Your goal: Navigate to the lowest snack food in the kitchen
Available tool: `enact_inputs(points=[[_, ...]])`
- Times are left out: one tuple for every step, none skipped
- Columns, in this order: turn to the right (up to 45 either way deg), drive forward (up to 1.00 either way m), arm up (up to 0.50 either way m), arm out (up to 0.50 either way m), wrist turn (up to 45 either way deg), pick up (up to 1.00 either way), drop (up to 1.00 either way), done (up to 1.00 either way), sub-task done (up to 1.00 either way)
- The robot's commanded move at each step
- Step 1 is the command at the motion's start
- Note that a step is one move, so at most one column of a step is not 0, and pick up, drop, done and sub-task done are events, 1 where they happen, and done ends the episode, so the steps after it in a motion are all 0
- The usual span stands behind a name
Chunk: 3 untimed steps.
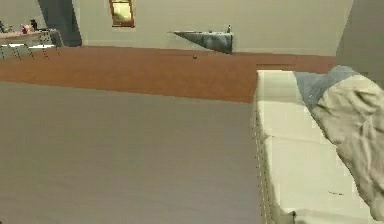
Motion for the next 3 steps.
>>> enact_inputs(points=[[-27.0, 0.0, 0.0, 0.0, 0.0, 0.0, 0.0, 0.0, 0.0], [0.0, 1.0, 0.0, 0.0, 0.0, 0.0, 0.0, 0.0, 0.0], [-3.0, 0.0, 0.0, 0.0, 0.0, 0.0, 0.0, 0.0, 0.0]])
